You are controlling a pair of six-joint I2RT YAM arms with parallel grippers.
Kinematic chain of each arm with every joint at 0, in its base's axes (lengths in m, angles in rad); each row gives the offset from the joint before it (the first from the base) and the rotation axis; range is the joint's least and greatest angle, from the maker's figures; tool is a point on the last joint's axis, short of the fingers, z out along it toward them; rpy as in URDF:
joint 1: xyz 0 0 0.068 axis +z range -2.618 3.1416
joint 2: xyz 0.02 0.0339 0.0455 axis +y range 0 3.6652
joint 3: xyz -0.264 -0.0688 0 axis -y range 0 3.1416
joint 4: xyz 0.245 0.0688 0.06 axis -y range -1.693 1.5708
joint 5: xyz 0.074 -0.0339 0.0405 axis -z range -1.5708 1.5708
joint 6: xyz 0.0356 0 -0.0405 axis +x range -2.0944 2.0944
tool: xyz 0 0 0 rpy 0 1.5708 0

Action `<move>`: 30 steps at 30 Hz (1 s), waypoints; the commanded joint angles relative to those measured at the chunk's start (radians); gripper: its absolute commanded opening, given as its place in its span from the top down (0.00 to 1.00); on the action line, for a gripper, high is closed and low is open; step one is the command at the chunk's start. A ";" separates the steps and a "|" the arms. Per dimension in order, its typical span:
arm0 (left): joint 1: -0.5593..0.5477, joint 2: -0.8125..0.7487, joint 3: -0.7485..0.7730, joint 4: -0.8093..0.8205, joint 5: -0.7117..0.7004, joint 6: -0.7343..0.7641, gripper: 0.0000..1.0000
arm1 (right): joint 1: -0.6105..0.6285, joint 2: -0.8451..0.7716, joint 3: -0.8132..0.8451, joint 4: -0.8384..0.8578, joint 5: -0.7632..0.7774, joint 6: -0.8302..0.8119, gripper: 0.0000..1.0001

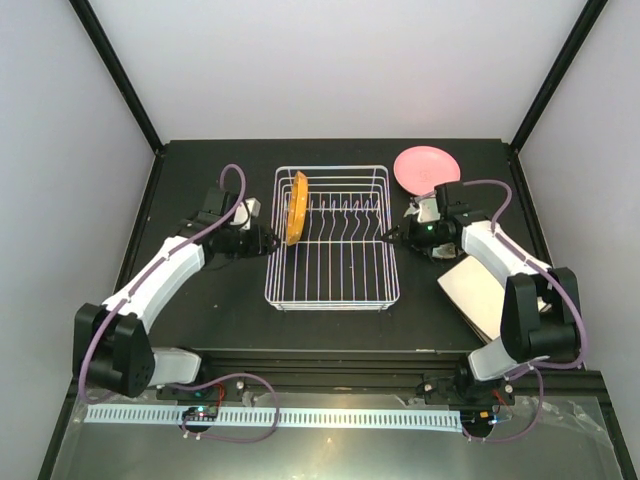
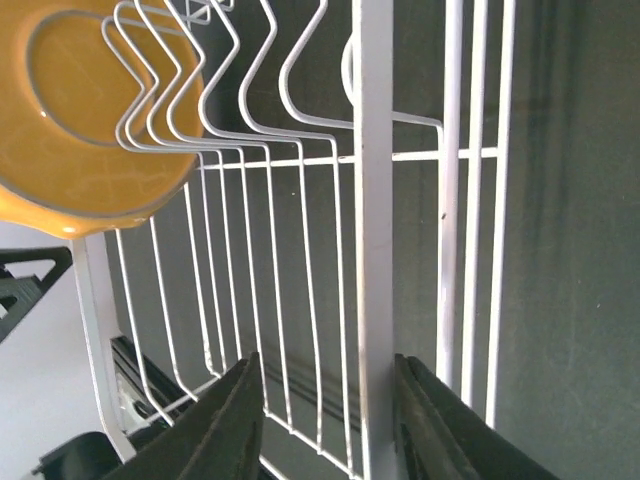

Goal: Load the plates into the dish rack
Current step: Move the dish rack to the center of the board.

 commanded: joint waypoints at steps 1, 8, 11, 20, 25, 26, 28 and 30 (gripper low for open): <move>0.007 0.049 -0.007 0.059 0.049 0.009 0.32 | 0.016 0.033 0.047 0.015 0.004 -0.010 0.65; 0.007 0.094 -0.019 0.089 0.051 0.006 0.47 | 0.019 0.074 0.063 0.007 0.016 -0.016 0.82; 0.007 0.115 -0.014 0.096 0.045 0.008 0.57 | 0.020 0.084 0.067 0.006 0.025 -0.016 0.89; 0.008 0.199 0.068 0.098 0.030 0.029 0.67 | 0.021 0.164 0.170 -0.013 0.043 -0.011 0.94; 0.014 0.287 0.191 0.058 0.002 0.066 0.67 | 0.019 0.251 0.323 -0.063 0.062 -0.019 0.94; 0.019 0.304 0.218 0.051 -0.002 0.072 0.67 | 0.020 0.268 0.350 -0.070 0.063 -0.017 0.94; 0.030 0.342 0.275 0.038 -0.007 0.081 0.67 | 0.020 0.306 0.405 -0.080 0.060 -0.010 0.94; 0.042 0.378 0.334 0.032 -0.009 0.086 0.67 | 0.020 0.350 0.453 -0.088 0.056 -0.004 0.94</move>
